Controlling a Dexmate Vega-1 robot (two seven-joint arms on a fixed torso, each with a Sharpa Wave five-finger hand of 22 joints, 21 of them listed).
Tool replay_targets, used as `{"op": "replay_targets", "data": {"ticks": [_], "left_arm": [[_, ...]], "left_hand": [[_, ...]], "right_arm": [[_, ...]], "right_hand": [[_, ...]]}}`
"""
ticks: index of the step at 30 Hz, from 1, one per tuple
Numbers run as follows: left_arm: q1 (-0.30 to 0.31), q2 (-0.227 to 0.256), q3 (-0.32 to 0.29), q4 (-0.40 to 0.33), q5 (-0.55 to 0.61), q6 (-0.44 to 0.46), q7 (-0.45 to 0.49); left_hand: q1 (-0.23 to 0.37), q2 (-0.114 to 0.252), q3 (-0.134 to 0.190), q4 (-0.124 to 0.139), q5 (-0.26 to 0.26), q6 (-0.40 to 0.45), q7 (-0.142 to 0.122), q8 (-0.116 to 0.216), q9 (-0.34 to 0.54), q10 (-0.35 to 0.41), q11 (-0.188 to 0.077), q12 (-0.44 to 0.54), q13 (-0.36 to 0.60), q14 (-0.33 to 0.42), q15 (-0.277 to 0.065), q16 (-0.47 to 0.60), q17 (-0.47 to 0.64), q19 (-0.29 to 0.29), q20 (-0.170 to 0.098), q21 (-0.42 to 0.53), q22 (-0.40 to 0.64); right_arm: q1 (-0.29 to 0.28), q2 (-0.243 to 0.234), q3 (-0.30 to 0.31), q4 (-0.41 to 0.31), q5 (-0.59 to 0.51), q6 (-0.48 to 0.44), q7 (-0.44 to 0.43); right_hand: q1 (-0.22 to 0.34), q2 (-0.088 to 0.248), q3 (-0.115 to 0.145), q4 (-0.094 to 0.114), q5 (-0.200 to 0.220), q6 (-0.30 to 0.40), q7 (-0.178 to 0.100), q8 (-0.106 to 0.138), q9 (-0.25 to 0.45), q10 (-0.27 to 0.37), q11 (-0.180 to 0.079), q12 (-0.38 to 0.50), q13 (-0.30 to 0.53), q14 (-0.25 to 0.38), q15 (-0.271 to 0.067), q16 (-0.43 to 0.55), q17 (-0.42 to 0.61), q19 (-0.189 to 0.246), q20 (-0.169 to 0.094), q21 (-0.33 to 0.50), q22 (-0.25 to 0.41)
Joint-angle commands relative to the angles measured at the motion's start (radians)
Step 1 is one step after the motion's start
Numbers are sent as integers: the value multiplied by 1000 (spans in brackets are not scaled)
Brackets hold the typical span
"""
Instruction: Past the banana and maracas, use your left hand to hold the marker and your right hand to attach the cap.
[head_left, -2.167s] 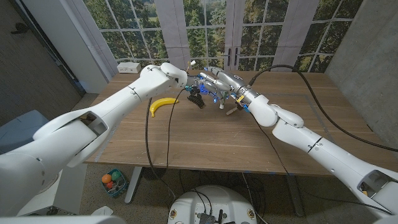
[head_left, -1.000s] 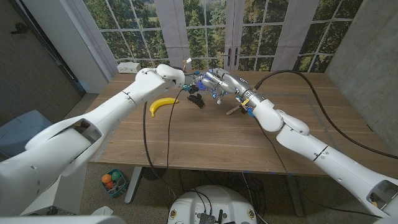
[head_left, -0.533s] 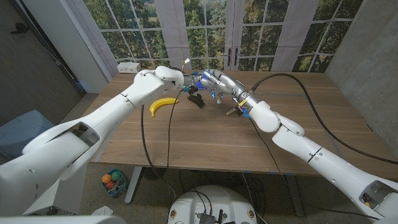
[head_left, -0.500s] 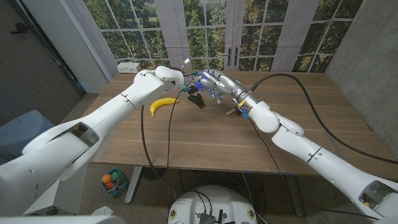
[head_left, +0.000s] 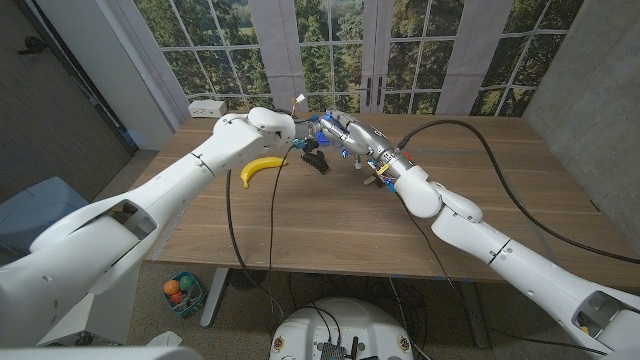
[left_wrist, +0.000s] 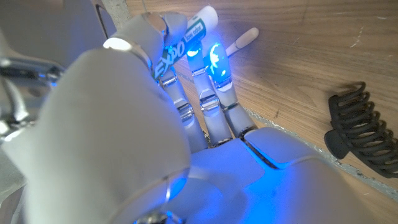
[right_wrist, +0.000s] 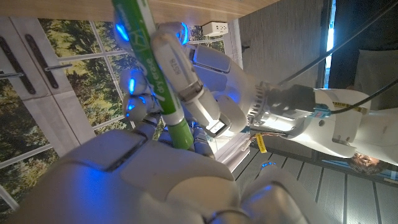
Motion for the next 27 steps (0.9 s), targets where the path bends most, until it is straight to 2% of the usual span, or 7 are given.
{"op": "replay_targets", "data": {"ticks": [1, 2, 4, 10, 20, 27], "left_arm": [[6, 19, 6, -26, 31, 10, 32], [5, 21, 8, -28, 35, 11, 33], [5, 22, 9, -33, 41, 15, 40], [-1, 26, 21, -44, 66, 26, 47], [-9, 28, 32, -55, 86, 47, 50], [-23, 33, 43, -66, 102, 70, 43]], "left_hand": [[-8, 8, 34, 38, 7, -2, -6, 1, 4, 31, -24, -1, 3, 241, -256, 3, 171, -5, -121, 5, 4], [-8, 8, 34, 38, 7, -4, -6, 1, 4, 31, -24, -1, 4, 242, -256, 3, 172, -5, -121, 5, 4], [-7, 8, 34, 38, 8, -5, -7, 2, 8, 30, -24, -2, 4, 242, -256, 4, 173, -5, -121, 3, 2], [-5, 11, 33, 38, 7, -10, -5, 2, 12, 27, -22, -1, 7, 240, -256, 2, 174, -8, -121, 3, 0], [-4, 13, 31, 39, 7, -11, -7, 2, 13, 24, -22, -1, 9, 238, -256, 0, 178, -12, -121, 6, 1], [-3, 15, 30, 40, 6, -15, -5, 0, 14, 19, -21, -1, 11, 235, -256, -4, 176, -13, -120, 8, 1]], "right_arm": [[-37, -5, 88, 3, 87, 59, -95], [-41, -5, 96, 7, 104, 74, -100], [-50, -2, 110, 10, 119, 95, -120], [-73, 6, 147, 18, 167, 154, -150], [-95, 17, 182, 37, 172, 224, -192], [-107, 17, 207, 36, 174, 231, -201]], "right_hand": [[12, 27, 1, 2, 1, 13, -14, 6, 3, 12, -14, 7, 2, 12, -7, 5, -1, 63, -39, -6, 3], [18, 25, 2, -3, 2, 18, -40, 7, 3, 9, -29, 5, 2, 18, -20, 6, -3, 68, -31, -9, 3], [26, 22, 4, -9, 3, 25, -79, 9, 3, 5, -42, 4, 2, 23, -26, 7, -7, 80, -10, -11, 3], [46, 13, 10, -27, 4, 29, -126, 8, 4, 2, -55, 4, 2, 45, -30, 12, -12, 106, 9, -10, 4], [56, 8, 14, -36, 5, 30, -144, 7, 4, 5, -62, 6, 3, 59, -35, 16, -14, 121, 15, -9, 5], [62, 8, 18, -42, 6, 43, -157, 11, 4, 8, -65, 7, 3, 62, -36, 16, -14, 128, -1, -11, 6]]}}
